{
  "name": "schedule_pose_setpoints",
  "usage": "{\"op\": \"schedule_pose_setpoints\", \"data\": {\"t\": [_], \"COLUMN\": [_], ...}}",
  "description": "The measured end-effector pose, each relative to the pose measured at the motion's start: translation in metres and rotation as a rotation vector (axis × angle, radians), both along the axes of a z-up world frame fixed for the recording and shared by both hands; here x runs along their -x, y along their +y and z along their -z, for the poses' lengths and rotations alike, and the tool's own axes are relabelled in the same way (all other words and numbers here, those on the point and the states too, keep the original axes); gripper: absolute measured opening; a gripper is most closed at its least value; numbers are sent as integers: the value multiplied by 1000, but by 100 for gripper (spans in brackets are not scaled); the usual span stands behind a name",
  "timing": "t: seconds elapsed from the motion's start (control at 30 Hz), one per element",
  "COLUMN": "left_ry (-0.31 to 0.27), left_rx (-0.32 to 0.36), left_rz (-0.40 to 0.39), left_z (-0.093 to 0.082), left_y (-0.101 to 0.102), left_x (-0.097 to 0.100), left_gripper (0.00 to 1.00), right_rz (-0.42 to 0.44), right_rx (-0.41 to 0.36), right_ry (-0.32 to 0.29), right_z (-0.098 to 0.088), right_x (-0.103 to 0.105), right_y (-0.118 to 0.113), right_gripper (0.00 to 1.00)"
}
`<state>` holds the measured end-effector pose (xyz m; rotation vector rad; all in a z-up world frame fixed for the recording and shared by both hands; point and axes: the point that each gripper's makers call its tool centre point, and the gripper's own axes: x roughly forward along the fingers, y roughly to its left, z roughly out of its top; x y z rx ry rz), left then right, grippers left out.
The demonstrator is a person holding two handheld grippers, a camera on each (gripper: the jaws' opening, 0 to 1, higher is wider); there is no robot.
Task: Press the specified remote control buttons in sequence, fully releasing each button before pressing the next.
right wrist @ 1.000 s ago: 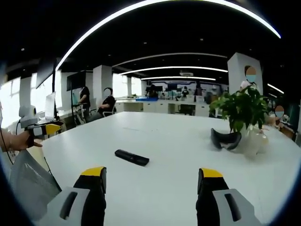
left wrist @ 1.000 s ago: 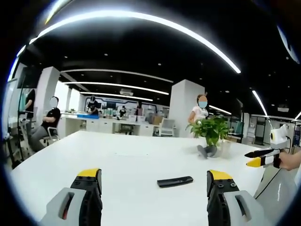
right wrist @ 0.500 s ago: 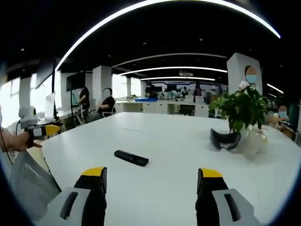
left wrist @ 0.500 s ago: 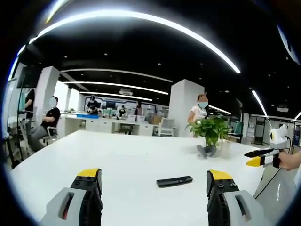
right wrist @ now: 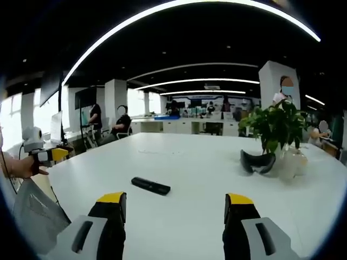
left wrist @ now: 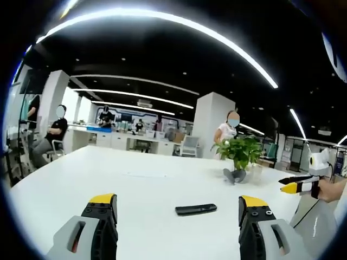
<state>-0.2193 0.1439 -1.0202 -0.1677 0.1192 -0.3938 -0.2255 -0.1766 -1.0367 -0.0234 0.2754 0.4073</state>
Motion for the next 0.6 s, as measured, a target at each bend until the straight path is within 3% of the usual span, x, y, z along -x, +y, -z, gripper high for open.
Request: {"op": "schedule_pose_setpoints", "data": {"t": [0.1,0.13,0.23,0.43,0.6], "left_ry": [47,73,102,197,242], "left_rx": [-56,-130,-263,-305,-313], "left_rz": [58,90,183,301,360], "left_z": [8,15,26,49,57], "left_y": [-12,-15,-28,-44,-57], "left_x": [0,-1,-6,-24,-35], "left_gripper": [96,96,95,90,91], "right_rz": [1,1,-2,2,-9], "right_rx": [13,20,10,-11,10], "right_ry": [14,16,17,37,53], "right_z": [1,1,-4,-1,5], "right_x": [-1,0,0,-1,3], "right_y": [-2,-2,-2,-1,5], "right_gripper": [74,73,72,67,67]}}
